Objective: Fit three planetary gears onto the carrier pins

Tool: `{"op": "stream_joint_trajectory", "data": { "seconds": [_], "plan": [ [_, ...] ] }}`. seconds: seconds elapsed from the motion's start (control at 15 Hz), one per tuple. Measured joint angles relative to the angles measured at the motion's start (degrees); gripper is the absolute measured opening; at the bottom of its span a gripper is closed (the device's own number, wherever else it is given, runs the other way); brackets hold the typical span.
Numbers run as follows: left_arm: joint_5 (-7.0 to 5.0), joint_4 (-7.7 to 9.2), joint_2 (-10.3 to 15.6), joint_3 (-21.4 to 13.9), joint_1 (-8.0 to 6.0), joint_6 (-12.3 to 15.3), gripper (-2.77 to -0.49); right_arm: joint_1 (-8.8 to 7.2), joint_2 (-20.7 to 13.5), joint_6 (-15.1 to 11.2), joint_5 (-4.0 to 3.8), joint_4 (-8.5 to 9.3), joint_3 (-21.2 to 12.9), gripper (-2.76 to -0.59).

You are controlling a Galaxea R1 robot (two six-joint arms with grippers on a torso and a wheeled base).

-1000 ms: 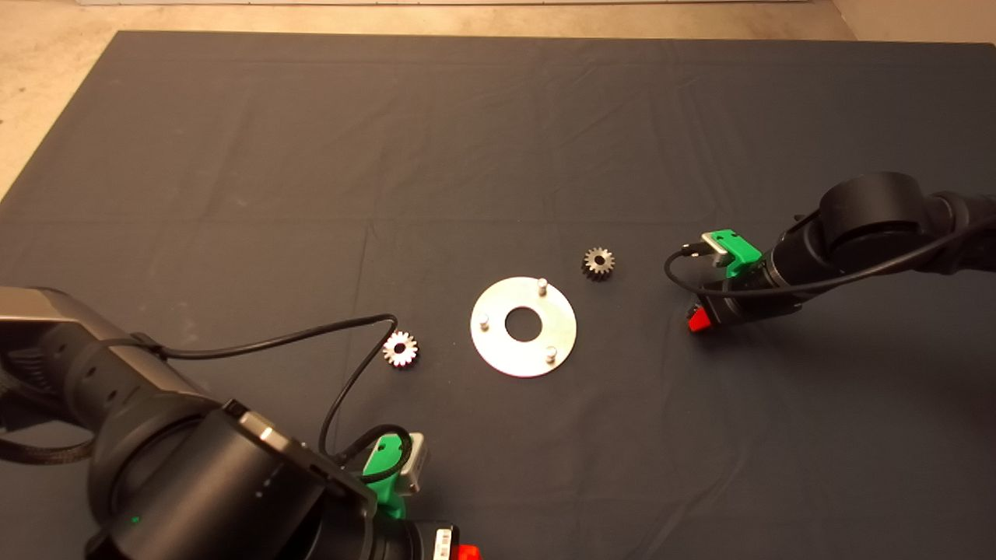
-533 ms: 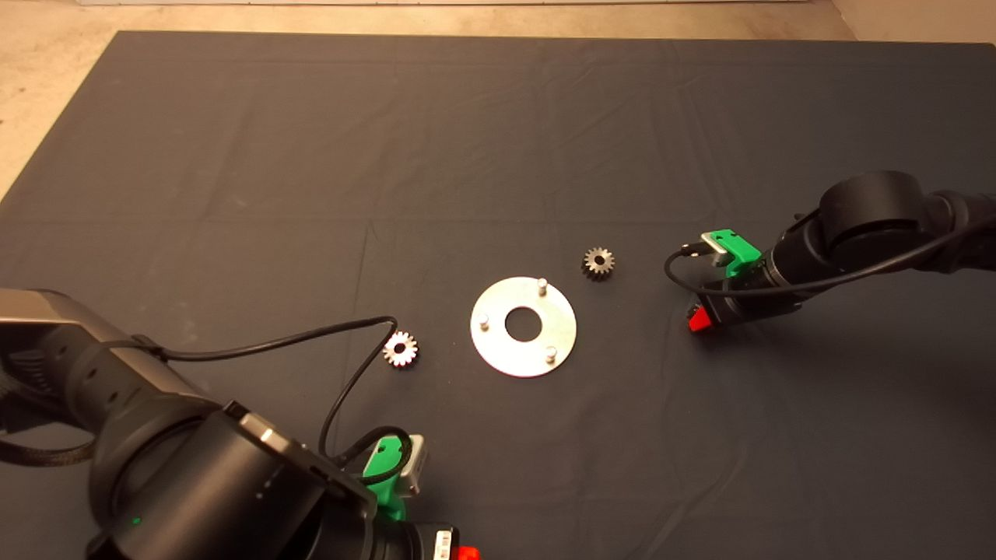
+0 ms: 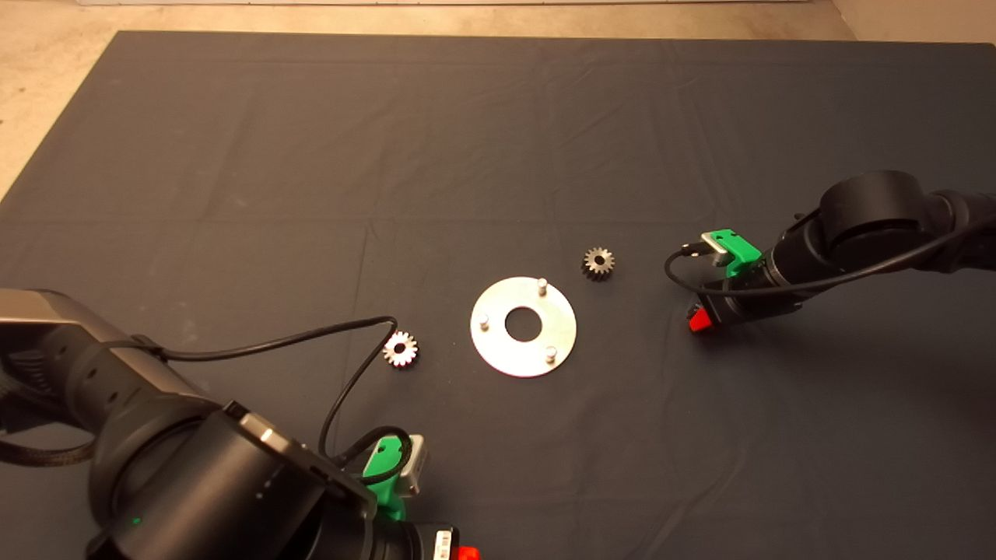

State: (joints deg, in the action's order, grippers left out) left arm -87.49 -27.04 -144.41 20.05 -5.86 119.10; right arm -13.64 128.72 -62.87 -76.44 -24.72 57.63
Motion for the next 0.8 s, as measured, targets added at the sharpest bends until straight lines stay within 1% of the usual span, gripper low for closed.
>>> {"op": "stream_joint_trajectory", "data": {
  "seconds": [0.2, 0.33, 0.4, 0.47, 0.6, 0.67, 0.8],
  "plan": [
    [0.01, 0.00, 0.0, 0.0, 0.00, 0.0, -0.49, -0.09, 0.0, 0.0, -0.05, -0.02, -0.7, -2.42],
    [0.00, -0.01, 0.0, 0.0, 0.00, 0.0, -0.49, -0.55, -0.1, 0.0, -0.20, -0.03, -1.9, -2.42],
    [0.01, -0.04, 0.0, 0.0, 0.00, 0.0, -0.49, -1.11, -0.1, 0.0, -0.22, -0.02, -2.8, -2.42],
    [0.01, -0.02, 0.0, 0.0, 0.00, 0.0, -0.49, -2.14, 0.0, 0.0, -0.40, 0.11, -3.6, -2.42],
    [-0.01, -0.05, 0.0, 0.0, 0.00, 0.0, -0.49, -4.68, 0.0, 0.3, -0.41, 0.39, -4.9, -2.42],
    [-0.01, -0.05, 0.0, 0.0, 0.02, 0.0, -0.49, -5.18, 0.3, 0.3, -0.46, 0.80, -5.5, -2.42],
    [0.01, -0.05, -0.1, 0.0, 0.00, 0.0, -0.49, -5.18, 1.5, 0.5, -0.63, 2.66, -7.4, -2.42]
  ]
}}
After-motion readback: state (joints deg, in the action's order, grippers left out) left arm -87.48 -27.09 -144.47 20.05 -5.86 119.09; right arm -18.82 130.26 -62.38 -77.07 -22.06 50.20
